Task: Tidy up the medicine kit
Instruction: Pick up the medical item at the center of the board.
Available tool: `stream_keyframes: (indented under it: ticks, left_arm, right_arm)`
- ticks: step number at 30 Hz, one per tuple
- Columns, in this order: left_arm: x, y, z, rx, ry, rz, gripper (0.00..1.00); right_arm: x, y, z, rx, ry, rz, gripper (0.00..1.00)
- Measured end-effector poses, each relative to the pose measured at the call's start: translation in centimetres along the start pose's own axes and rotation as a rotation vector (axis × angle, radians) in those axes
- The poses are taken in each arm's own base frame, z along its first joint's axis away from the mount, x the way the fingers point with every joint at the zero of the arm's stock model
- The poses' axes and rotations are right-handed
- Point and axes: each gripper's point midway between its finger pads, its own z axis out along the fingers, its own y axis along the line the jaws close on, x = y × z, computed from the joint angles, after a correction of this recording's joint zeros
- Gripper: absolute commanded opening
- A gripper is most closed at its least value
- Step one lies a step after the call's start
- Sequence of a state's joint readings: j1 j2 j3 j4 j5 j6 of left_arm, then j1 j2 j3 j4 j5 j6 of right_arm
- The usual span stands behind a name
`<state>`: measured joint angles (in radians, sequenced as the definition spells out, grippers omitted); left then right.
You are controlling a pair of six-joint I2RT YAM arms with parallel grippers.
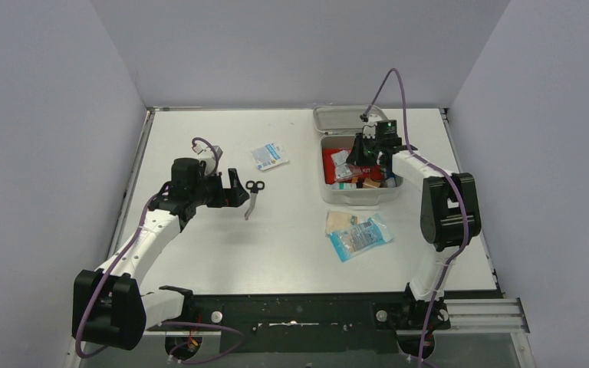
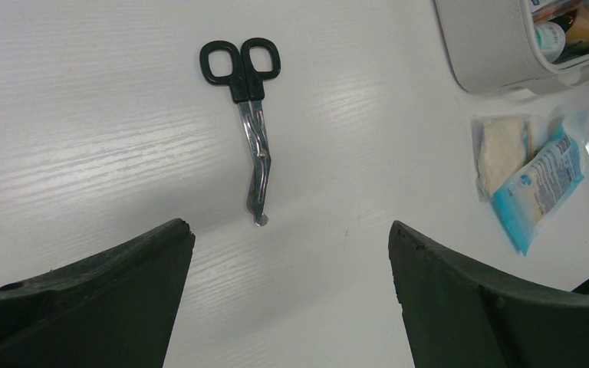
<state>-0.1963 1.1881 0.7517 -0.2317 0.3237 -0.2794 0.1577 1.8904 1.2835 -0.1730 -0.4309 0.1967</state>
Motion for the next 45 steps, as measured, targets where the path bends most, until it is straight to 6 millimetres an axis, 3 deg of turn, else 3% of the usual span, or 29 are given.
stream_keyframes:
  ticks: [12, 18, 23, 25, 33, 37, 42, 45]
  left_arm:
    - [0.0, 0.0, 0.0, 0.002, 0.0, -0.001, 0.97]
    - [0.0, 0.0, 0.0, 0.001, 0.0, -0.001, 0.97]
    - [0.0, 0.0, 0.0, 0.001, 0.0, -0.001, 0.97]
    - [0.0, 0.0, 0.0, 0.001, 0.0, -0.001, 0.97]
    - [0.0, 0.0, 0.0, 0.001, 0.0, 0.001, 0.97]
    - [0.0, 0.1, -0.1, -0.001, 0.002, 0.004, 0.97]
    - [-0.1, 0.2, -0.4, -0.007, -0.013, 0.011, 0.97]
    - [-0.2, 0.2, -0.6, -0.006, -0.018, 0.013, 0.97]
  right_arm:
    - [-1.6, 1.2, 0.5, -0.064, -0.171, 0.124, 0.02]
    - [-3.5, 1.9, 0.8, -0.11, -0.252, 0.131, 0.02]
    - [-2.9, 1.8, 1.9, -0.126, -0.243, 0.137, 0.05]
    - [-2.4, 1.6, 2.2, -0.127, -0.231, 0.141, 0.1]
    - [-1.3, 1.4, 2.6, -0.12, -0.179, 0.145, 0.54]
    - [-1.0, 0.7, 2.0, -0.062, -0.14, 0.137, 0.55]
    - [-2.2, 1.1, -0.9, -0.016, -0.136, 0.118, 0.54]
    - [-2.7, 1.7, -2.4, 0.001, -0.138, 0.123, 0.59]
